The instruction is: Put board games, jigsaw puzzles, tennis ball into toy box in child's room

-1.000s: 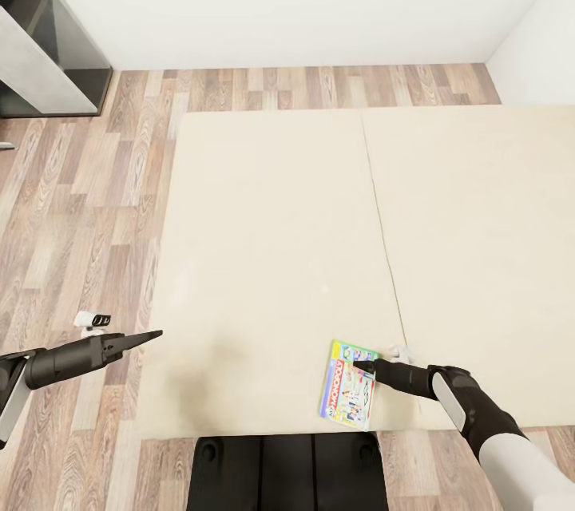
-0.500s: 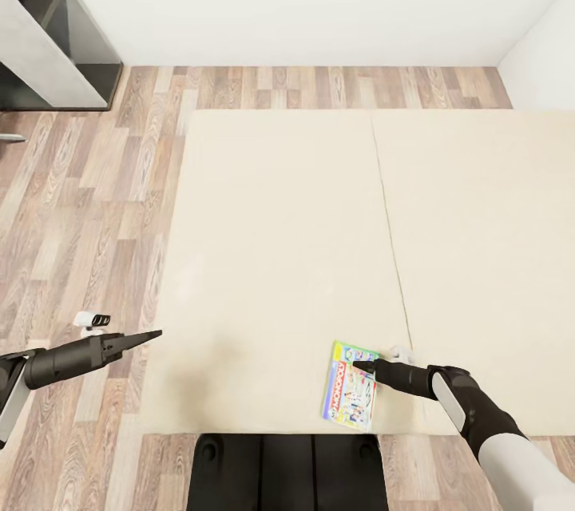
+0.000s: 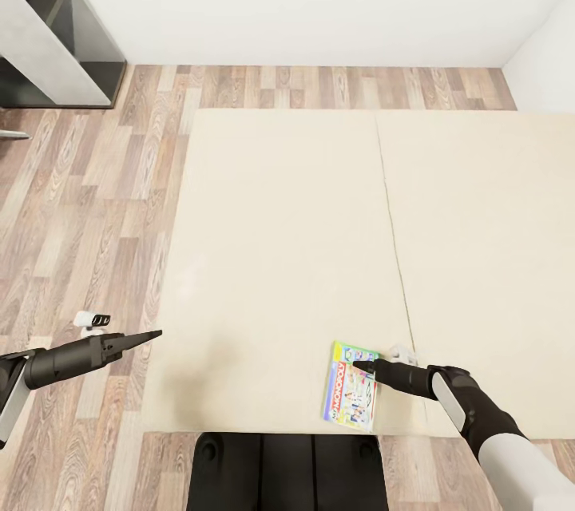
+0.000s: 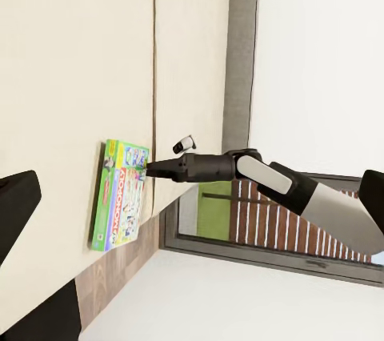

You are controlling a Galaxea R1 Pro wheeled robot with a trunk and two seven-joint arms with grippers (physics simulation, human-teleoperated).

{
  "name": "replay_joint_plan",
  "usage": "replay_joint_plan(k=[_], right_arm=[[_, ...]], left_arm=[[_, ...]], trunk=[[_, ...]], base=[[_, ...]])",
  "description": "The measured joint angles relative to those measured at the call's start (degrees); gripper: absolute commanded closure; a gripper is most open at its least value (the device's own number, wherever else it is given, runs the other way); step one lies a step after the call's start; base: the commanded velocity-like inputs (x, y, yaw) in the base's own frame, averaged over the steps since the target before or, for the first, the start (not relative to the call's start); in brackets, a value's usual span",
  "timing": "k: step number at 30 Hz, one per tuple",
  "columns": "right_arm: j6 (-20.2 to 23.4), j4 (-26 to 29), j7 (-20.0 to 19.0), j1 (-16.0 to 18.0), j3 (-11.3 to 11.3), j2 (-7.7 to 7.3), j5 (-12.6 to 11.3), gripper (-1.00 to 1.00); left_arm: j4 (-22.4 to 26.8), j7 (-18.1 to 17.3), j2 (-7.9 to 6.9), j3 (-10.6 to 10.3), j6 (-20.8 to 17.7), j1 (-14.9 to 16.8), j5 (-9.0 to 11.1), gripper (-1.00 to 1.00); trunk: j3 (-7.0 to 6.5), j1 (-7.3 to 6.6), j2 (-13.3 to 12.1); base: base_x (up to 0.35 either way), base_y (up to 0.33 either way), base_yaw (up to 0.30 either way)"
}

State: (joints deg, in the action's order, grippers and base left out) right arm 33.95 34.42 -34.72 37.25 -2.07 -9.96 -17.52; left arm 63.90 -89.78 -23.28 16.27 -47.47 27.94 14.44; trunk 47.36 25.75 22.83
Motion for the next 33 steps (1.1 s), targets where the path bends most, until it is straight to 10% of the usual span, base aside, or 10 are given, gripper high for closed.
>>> replay_joint_plan(k=[33], right_arm=[[-0.09,0.00,0.00,0.00,0.00,-0.05,0.00,-1.00]], left_arm=[[0.00,0.00,0.00,0.01,0.00,0.00,0.00,-1.00]], trunk=[[0.00,0.00,0.00]], base=[[-0.014,0.003,0.024]])
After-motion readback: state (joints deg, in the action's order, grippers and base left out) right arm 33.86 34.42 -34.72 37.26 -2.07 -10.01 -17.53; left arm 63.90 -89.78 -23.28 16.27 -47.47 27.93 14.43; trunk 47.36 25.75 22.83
